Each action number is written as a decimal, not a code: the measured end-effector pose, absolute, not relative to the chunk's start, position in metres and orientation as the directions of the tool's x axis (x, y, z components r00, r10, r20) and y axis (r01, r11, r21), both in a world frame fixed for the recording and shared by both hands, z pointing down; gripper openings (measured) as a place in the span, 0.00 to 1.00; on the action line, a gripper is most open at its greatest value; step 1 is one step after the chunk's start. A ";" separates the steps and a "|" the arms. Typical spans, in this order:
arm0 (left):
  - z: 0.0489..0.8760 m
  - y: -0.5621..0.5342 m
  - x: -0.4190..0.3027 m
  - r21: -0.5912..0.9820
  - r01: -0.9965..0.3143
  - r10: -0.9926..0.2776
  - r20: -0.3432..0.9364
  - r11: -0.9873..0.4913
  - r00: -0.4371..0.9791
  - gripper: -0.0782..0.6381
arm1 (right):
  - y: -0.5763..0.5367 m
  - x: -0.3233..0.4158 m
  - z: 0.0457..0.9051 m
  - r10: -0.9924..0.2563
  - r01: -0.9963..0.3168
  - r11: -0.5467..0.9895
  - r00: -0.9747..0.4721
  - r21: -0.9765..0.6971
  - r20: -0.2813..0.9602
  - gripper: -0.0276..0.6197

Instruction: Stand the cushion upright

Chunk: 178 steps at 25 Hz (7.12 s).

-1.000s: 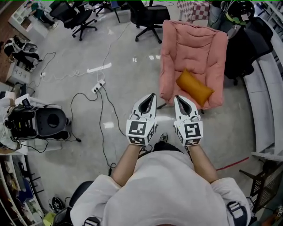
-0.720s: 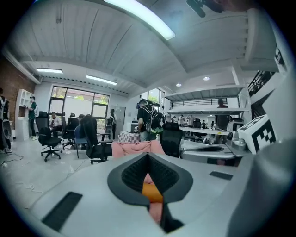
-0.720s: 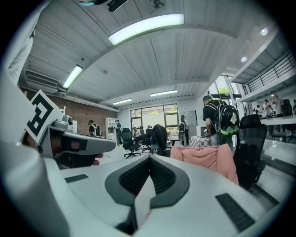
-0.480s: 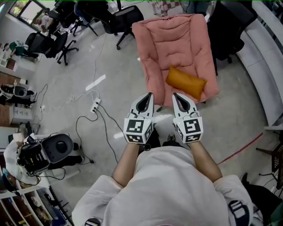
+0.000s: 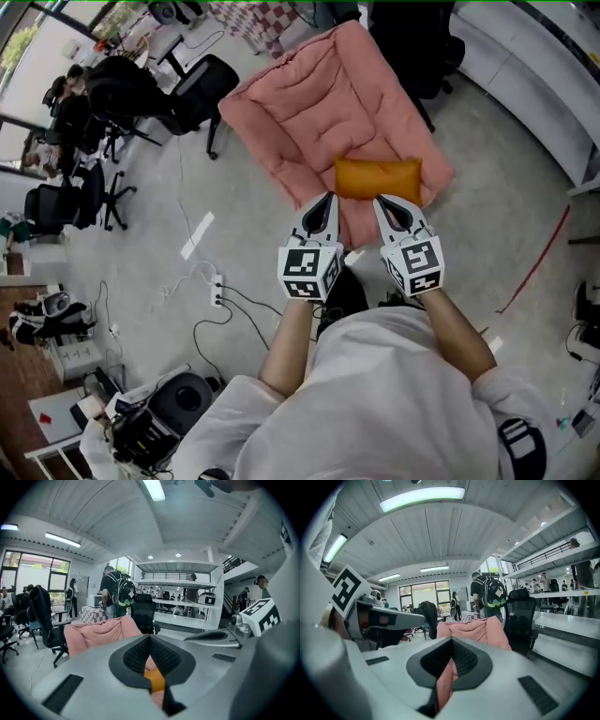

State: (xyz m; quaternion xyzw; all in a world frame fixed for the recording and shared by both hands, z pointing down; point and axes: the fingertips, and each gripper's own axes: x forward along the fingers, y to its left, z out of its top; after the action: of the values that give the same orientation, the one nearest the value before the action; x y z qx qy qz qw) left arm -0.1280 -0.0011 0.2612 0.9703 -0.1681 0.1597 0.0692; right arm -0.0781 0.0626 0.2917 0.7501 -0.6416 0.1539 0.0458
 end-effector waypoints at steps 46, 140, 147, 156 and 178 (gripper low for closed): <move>0.600 -0.038 0.035 0.168 0.553 0.396 0.860 -0.816 0.323 0.13 | 0.044 -0.020 0.651 -0.675 -0.554 -0.712 0.369 -0.432 0.639 0.06; 0.480 -0.124 -0.010 0.370 0.087 0.311 0.609 -0.925 0.730 0.49 | -0.085 0.043 0.458 -0.726 -0.998 0.059 -0.038 0.008 0.686 0.46; 0.498 -0.165 -0.016 0.363 -0.214 0.077 0.642 -0.907 0.763 0.49 | -0.139 0.047 0.481 -0.672 -0.952 0.300 -0.253 -0.056 0.696 0.46; 0.508 -0.164 -0.014 0.357 -0.418 -0.109 0.637 -0.836 0.763 0.49 | -0.154 0.053 0.489 -0.636 -0.878 0.473 -0.393 -0.067 0.664 0.46; 0.575 -0.204 0.008 0.402 -0.518 -0.240 0.566 -0.755 0.789 0.49 | -0.198 0.078 0.565 -0.590 -0.871 0.469 -0.431 -0.144 0.683 0.46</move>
State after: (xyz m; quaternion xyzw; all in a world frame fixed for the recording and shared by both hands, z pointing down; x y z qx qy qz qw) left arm 0.0077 -0.2040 0.5750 0.9032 -0.2098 0.2482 0.2803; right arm 0.0779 -0.1977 0.5651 0.4519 -0.8087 0.2477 0.2836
